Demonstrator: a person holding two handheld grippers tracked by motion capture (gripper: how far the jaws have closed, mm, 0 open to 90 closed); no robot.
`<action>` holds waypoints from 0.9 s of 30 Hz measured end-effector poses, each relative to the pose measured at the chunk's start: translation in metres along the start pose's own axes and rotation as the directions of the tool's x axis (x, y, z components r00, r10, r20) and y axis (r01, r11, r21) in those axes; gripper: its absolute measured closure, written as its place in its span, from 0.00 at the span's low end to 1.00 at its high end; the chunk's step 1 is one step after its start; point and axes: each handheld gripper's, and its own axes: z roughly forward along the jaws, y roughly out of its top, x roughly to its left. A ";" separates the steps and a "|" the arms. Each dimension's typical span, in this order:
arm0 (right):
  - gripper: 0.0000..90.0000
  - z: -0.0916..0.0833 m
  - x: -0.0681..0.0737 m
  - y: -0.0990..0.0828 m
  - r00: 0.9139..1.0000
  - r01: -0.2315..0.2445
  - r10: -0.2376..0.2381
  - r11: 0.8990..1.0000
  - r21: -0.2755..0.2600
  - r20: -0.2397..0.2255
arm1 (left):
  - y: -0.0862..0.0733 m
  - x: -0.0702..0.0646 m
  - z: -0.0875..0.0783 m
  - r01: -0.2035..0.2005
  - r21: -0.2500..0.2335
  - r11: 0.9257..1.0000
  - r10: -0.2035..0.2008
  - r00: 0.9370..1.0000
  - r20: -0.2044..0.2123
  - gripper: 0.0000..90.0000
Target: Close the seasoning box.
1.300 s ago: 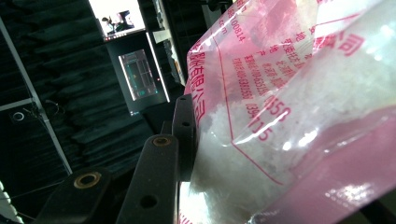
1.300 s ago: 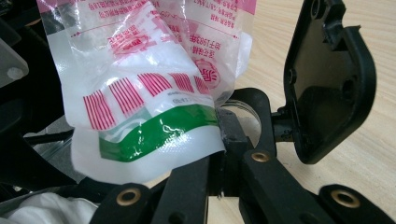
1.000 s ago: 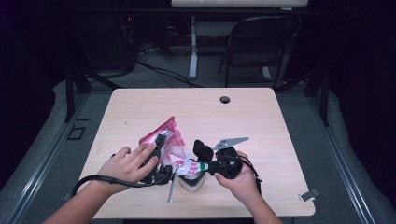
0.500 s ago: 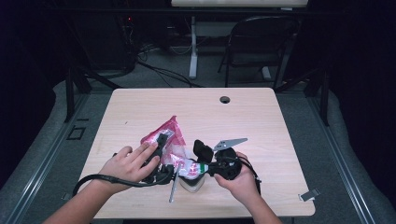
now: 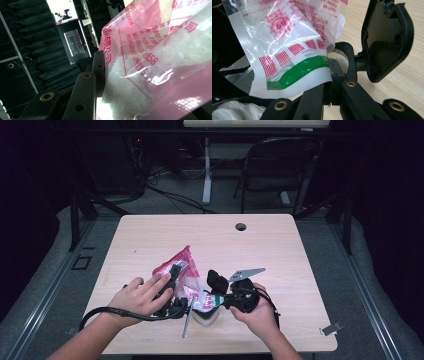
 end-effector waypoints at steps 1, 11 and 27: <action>1.00 0.000 0.000 0.000 1.000 -0.001 0.001 1.000 0.000 0.000 | 0.000 0.000 0.000 0.001 0.000 1.000 -0.001 1.000 0.000 0.83; 1.00 0.001 -0.001 -0.001 1.000 -0.004 0.004 1.000 0.001 0.008 | 0.003 -0.002 0.002 0.008 -0.007 1.000 -0.008 1.000 -0.002 0.83; 1.00 0.000 -0.001 0.000 1.000 -0.006 0.006 1.000 0.001 0.009 | 0.006 -0.006 0.004 -0.002 -0.007 1.000 0.002 1.000 0.026 0.83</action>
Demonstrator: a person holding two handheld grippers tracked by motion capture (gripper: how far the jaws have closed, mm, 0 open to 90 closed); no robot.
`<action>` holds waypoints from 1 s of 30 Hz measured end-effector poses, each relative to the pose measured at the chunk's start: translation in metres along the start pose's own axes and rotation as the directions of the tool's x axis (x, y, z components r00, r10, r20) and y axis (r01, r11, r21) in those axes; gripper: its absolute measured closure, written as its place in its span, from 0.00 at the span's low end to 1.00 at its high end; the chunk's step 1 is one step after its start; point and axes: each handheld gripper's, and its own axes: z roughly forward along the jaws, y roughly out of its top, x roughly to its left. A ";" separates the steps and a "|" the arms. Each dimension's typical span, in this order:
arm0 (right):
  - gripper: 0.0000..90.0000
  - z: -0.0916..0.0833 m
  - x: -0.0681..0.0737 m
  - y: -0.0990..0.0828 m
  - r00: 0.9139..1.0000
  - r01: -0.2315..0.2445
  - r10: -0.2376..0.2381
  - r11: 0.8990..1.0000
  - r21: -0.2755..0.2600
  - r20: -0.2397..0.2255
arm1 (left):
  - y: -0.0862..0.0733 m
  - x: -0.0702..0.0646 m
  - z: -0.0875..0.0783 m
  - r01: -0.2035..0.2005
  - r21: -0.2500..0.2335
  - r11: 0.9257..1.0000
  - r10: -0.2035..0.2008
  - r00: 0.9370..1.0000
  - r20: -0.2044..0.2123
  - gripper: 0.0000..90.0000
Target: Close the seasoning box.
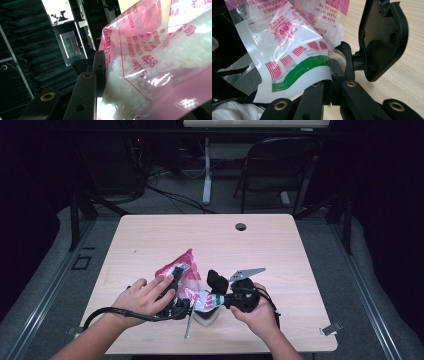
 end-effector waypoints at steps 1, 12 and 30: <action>1.00 0.000 0.000 0.000 1.000 0.000 0.000 1.000 0.000 0.000 | 0.000 0.000 0.000 0.000 -0.002 1.000 0.000 1.000 -0.001 0.83; 1.00 -0.001 -0.001 0.001 1.000 -0.002 0.002 1.000 -0.006 0.002 | -0.004 -0.004 0.001 0.072 0.000 0.997 -0.072 0.997 0.020 0.83; 1.00 0.000 0.004 0.004 1.000 0.014 -0.014 1.000 -0.015 -0.002 | -0.014 -0.010 0.000 0.141 0.003 0.990 -0.141 0.990 0.025 0.84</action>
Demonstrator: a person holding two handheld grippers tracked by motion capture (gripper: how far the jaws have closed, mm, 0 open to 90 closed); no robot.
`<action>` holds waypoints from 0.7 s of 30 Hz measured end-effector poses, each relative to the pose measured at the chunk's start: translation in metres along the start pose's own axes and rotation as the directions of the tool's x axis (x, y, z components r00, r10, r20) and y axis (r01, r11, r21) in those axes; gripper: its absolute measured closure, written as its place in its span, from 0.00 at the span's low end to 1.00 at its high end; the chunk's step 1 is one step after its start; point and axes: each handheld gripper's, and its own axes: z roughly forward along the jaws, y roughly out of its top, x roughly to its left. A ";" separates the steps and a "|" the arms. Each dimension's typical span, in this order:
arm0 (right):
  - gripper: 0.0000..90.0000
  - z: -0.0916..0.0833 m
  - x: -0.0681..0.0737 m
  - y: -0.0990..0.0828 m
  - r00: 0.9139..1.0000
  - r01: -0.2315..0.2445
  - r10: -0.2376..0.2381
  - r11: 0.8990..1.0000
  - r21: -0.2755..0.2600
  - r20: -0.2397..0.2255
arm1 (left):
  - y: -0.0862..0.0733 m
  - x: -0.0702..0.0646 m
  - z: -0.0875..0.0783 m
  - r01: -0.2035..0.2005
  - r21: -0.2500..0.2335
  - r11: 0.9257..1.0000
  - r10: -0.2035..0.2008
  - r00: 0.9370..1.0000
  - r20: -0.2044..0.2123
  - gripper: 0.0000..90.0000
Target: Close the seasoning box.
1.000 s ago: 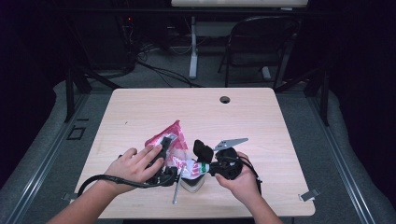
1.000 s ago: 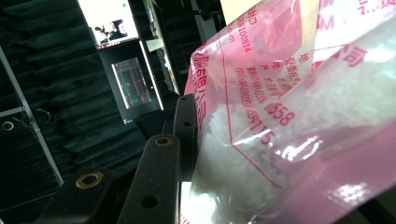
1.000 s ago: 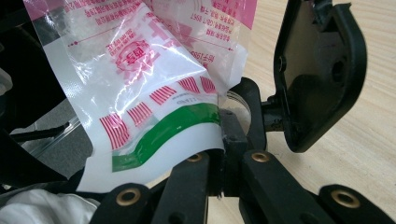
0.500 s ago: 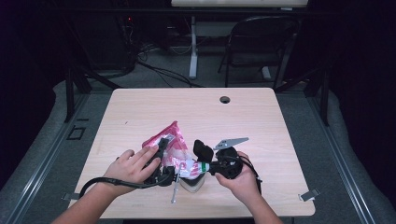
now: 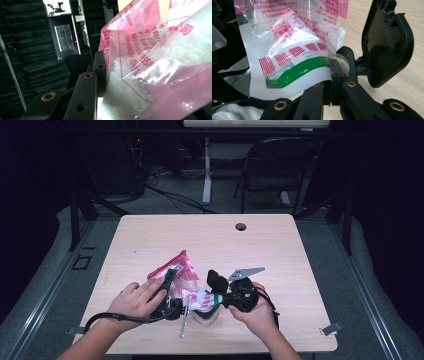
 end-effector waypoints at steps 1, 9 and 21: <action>1.00 0.000 0.000 0.000 1.000 0.000 0.000 1.000 -0.002 0.000 | 0.000 0.000 0.000 0.001 0.000 1.000 -0.001 1.000 0.000 0.84; 1.00 -0.002 0.000 0.001 1.000 0.000 0.000 1.000 -0.015 0.004 | -0.001 -0.003 0.002 0.052 -0.005 0.999 -0.052 0.999 -0.005 0.84; 1.00 -0.002 0.003 0.002 1.000 0.012 -0.012 1.000 -0.015 0.007 | -0.007 -0.008 0.002 0.127 -0.006 0.992 -0.127 0.992 0.010 0.84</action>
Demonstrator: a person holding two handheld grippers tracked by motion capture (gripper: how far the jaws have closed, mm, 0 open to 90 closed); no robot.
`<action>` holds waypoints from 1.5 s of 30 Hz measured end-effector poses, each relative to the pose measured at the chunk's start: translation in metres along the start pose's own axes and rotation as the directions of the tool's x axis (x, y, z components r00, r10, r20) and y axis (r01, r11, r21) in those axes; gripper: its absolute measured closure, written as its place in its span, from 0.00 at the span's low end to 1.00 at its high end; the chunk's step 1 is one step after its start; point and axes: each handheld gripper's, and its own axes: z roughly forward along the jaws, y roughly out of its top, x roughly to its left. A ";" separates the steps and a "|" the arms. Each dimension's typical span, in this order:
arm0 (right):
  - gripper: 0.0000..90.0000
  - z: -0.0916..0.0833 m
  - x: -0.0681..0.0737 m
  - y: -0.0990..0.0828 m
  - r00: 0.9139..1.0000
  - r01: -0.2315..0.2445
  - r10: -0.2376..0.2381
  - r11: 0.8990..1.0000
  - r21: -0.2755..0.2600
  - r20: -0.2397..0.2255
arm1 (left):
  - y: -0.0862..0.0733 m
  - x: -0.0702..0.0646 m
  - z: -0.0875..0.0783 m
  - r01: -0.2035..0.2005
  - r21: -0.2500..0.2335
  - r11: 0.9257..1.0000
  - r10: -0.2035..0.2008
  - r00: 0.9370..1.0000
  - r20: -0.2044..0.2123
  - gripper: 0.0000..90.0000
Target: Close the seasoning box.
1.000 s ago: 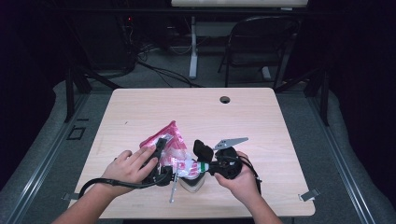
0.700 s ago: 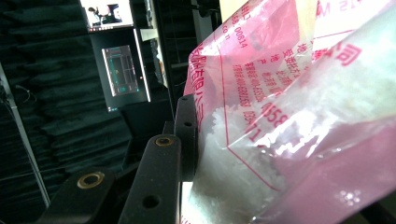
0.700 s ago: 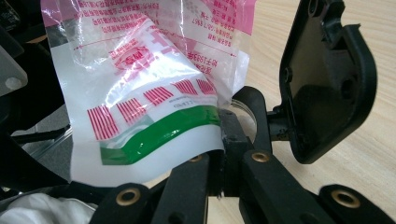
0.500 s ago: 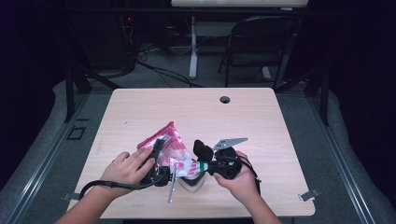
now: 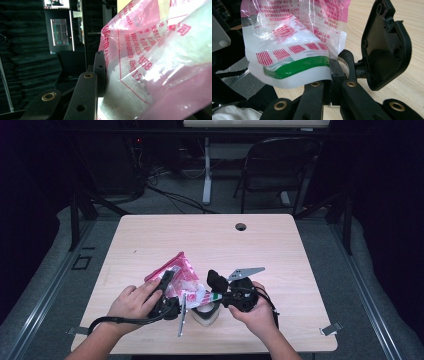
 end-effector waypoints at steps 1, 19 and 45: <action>1.00 0.000 0.000 0.000 1.000 0.001 -0.001 1.000 -0.001 0.000 | 0.000 0.000 0.000 0.007 0.000 1.000 -0.007 1.000 0.002 0.84; 1.00 0.004 0.003 0.000 1.000 0.007 -0.007 1.000 0.002 0.004 | -0.008 -0.010 0.002 0.147 0.011 0.989 -0.147 0.989 0.027 0.84; 0.91 -0.003 0.013 0.005 0.999 0.038 -0.038 0.997 -0.067 -0.003 | -0.021 -0.015 0.009 0.366 0.021 0.930 -0.366 0.922 0.130 0.85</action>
